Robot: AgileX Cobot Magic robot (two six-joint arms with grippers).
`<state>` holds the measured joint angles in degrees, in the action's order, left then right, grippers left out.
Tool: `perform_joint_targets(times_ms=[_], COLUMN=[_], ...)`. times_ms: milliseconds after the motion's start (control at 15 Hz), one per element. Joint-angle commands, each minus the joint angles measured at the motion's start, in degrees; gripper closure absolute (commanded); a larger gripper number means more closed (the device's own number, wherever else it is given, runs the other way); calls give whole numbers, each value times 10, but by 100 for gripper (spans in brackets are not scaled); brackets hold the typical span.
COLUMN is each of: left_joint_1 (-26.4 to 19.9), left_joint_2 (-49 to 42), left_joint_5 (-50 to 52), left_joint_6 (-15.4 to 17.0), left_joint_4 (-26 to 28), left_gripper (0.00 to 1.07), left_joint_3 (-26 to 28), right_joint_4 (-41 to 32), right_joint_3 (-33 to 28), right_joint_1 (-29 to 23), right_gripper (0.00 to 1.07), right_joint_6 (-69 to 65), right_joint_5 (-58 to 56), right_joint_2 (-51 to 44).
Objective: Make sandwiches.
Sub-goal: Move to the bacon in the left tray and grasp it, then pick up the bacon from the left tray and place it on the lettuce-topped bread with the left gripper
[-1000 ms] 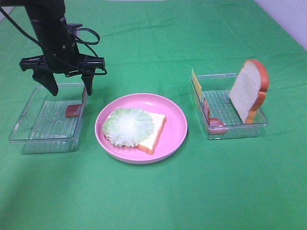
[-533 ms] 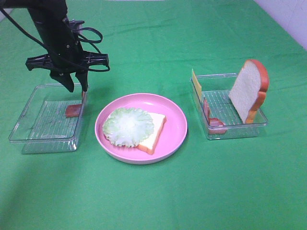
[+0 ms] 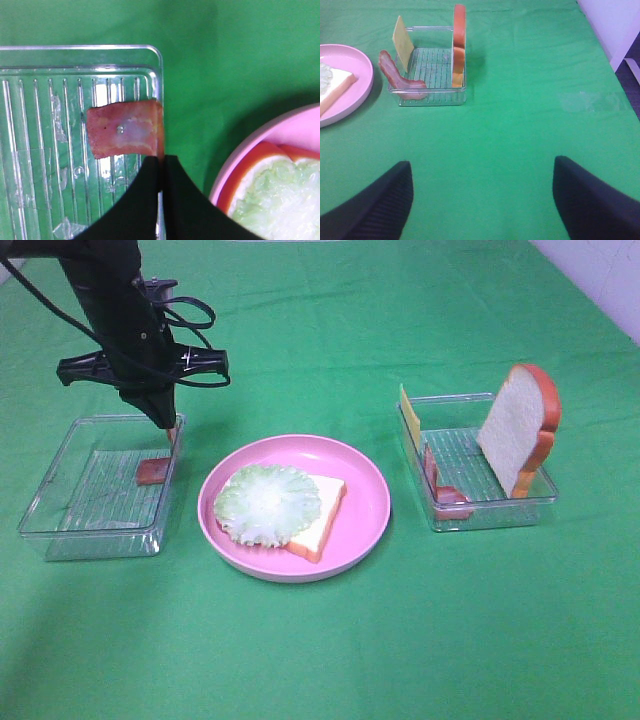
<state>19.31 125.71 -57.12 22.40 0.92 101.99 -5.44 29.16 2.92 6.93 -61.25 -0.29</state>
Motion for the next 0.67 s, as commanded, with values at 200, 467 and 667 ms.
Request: perform_joint_targets(times_ms=[200, 467, 667], left_joint_1=[2, 2, 2], left_joint_2=[-21, -85, -118], left_joint_5=[-23, -23, -26], left_joint_6=[-23, -49, -97], left_joint_4=[18, 50, 128], left_gripper=[107, 107, 107], left_joint_3=[6, 6, 6], right_joint_4=[1, 1, 1], right_joint_3=[-1, -1, -1], right_joint_1=[2, 2, 2], right_gripper=[34, 34, 34], right_joint_6=[5, 5, 5], right_joint_5=[5, 5, 5], right_joint_2=[-7, -7, -7])
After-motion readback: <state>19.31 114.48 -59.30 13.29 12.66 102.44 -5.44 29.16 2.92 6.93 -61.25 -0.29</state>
